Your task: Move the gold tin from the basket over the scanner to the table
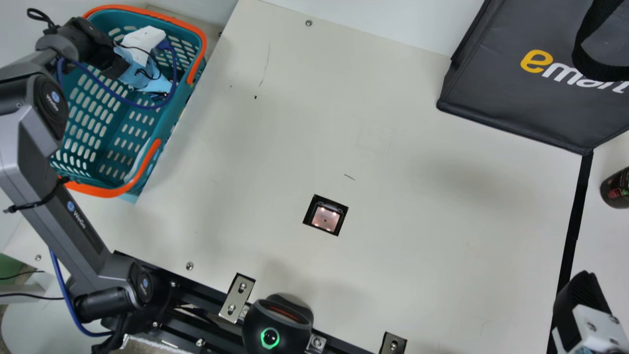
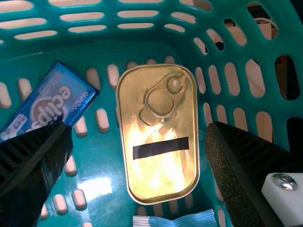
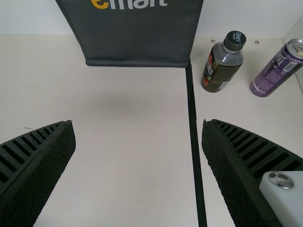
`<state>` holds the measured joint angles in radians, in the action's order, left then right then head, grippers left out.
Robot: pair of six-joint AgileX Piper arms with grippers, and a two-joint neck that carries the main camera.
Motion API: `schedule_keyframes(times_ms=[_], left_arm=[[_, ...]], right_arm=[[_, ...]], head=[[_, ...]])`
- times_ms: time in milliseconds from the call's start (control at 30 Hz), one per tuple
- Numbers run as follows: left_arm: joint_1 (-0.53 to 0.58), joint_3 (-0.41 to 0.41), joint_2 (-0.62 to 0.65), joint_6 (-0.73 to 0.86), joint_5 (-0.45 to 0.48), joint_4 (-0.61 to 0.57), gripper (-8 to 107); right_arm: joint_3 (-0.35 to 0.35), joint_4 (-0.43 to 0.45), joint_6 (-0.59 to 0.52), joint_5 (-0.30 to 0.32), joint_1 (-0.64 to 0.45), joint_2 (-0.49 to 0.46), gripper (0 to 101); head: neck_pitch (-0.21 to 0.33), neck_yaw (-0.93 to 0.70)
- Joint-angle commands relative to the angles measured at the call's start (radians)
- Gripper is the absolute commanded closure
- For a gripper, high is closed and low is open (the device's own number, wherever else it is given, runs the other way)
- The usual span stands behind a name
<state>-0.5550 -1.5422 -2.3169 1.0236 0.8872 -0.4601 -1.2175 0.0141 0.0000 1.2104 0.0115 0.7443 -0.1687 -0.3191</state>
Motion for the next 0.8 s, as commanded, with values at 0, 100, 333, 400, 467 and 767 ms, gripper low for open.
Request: schedule_keyframes(times_ms=[0,100,333,400,467,767], left_arm=[[0.002,0.007,0.001,0.005,-0.007,0.0,9],[0.007,0.019,0.003,0.014,-0.019,0.001,9],[0.019,0.049,0.009,0.025,-0.065,0.013,9],[0.022,0.057,0.01,0.024,-0.085,0.02,9],[0.024,0.065,0.012,0.021,-0.105,0.028,9],[0.011,0.081,0.025,0.051,-0.138,0.013,9]], right_arm=[[0.0,0.0,0.0,0.0,0.0,0.0,6],[0.0,0.0,0.0,0.0,0.0,0.0,6],[0.0,0.0,0.0,0.0,0.0,0.0,6],[0.0,0.0,0.0,0.0,0.0,0.0,6],[0.0,0.0,0.0,0.0,0.0,0.0,6],[0.0,0.0,0.0,0.0,0.0,0.0,6]], head=[[0.03,-0.002],[0.03,-0.002],[0.03,-0.002],[0.03,-0.002],[0.03,-0.002],[0.03,-0.002]])
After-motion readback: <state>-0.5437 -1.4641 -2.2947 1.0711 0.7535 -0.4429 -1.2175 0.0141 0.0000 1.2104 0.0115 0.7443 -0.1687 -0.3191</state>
